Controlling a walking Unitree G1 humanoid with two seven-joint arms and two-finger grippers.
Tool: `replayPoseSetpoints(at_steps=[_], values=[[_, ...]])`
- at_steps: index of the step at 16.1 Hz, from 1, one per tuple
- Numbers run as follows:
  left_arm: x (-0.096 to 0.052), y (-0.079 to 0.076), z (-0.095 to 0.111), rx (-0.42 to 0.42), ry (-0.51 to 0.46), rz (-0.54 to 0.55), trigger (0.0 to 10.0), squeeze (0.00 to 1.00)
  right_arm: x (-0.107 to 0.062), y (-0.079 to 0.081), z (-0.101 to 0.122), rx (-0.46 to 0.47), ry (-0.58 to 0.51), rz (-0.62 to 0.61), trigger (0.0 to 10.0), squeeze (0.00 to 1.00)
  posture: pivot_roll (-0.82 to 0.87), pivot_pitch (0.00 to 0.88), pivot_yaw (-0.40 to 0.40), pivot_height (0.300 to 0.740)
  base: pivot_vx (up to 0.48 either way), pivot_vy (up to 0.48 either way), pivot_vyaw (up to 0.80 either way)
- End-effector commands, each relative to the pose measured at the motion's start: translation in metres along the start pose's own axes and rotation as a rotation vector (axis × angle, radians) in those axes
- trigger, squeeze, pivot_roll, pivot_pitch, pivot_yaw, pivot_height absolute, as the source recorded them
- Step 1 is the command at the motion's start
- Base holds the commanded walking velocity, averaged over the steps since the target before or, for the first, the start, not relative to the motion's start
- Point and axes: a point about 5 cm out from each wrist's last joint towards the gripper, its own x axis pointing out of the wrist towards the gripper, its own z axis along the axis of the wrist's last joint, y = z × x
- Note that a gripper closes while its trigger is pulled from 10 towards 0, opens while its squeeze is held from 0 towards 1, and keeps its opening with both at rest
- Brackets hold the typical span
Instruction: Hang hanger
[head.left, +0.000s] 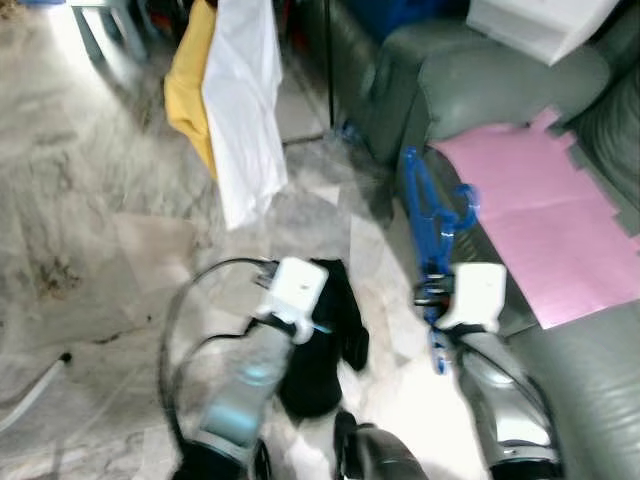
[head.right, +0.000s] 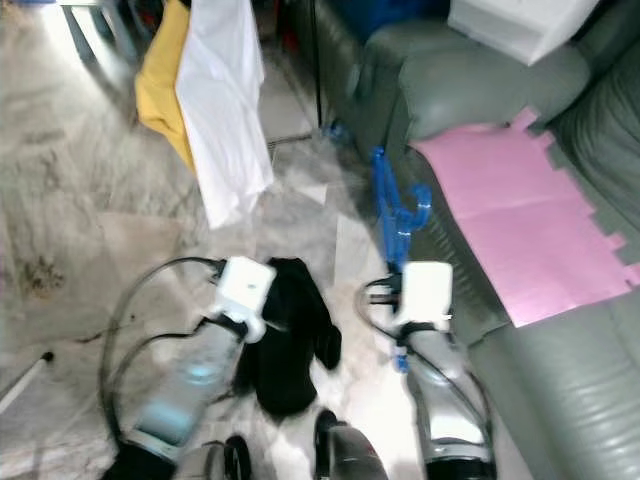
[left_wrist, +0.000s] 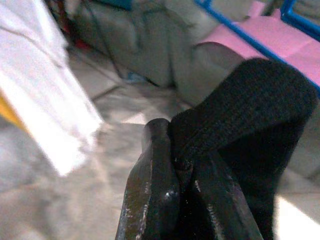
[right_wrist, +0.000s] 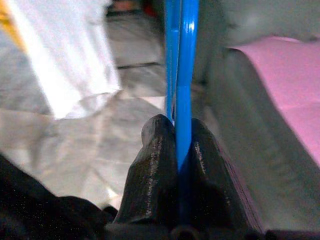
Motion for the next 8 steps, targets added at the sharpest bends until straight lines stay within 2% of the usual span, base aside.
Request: replayPoseSetpoints(at_steps=[1,3,4,5,6,7,8], values=[[0.003,0.002,0.005,0.002,-0.031,0.002,10.0,0.0,-0.001,-0.003,-0.001,-0.004,0.009,-0.007,10.0,0.0,-0.13,0.258,-0.008,0.74,0.0,0.0,0.0],[0.008,0.018,0.01,-0.021,-0.055,0.003,10.0,0.0,-0.005,-0.006,0.001,-0.016,0.012,0.024,10.0,0.0,-0.13,0.259,0.01,0.74,0.0,0.0,0.0],[0.009,0.024,0.015,0.006,-0.094,0.027,10.0,0.0,-0.006,-0.007,0.004,-0.035,0.007,0.045,10.0,0.0,-0.13,0.258,0.015,0.74,0.0,0.0,0.0],[0.015,0.037,0.025,0.046,-0.145,0.087,10.0,0.0,-0.008,-0.01,0.008,-0.071,0.003,0.074,10.0,0.0,-0.13,0.256,0.019,0.74,0.0,0.0,0.0],[0.031,0.059,0.041,0.11,-0.181,0.132,10.0,0.0,-0.012,-0.018,0.012,-0.108,0.007,0.09,10.0,0.0,-0.14,0.251,0.028,0.74,0.0,0.0,0.0],[0.036,0.066,0.047,0.135,-0.195,0.12,10.0,0.0,-0.013,-0.022,0.014,-0.122,0.005,0.096,10.0,0.0,-0.14,0.249,0.033,0.74,0.0,0.0,0.0],[0.042,0.075,0.057,0.171,-0.219,0.063,10.0,0.0,-0.015,-0.033,0.02,-0.151,0.01,0.123,10.0,0.0,-0.14,0.249,0.053,0.74,0.0,0.0,0.0]])
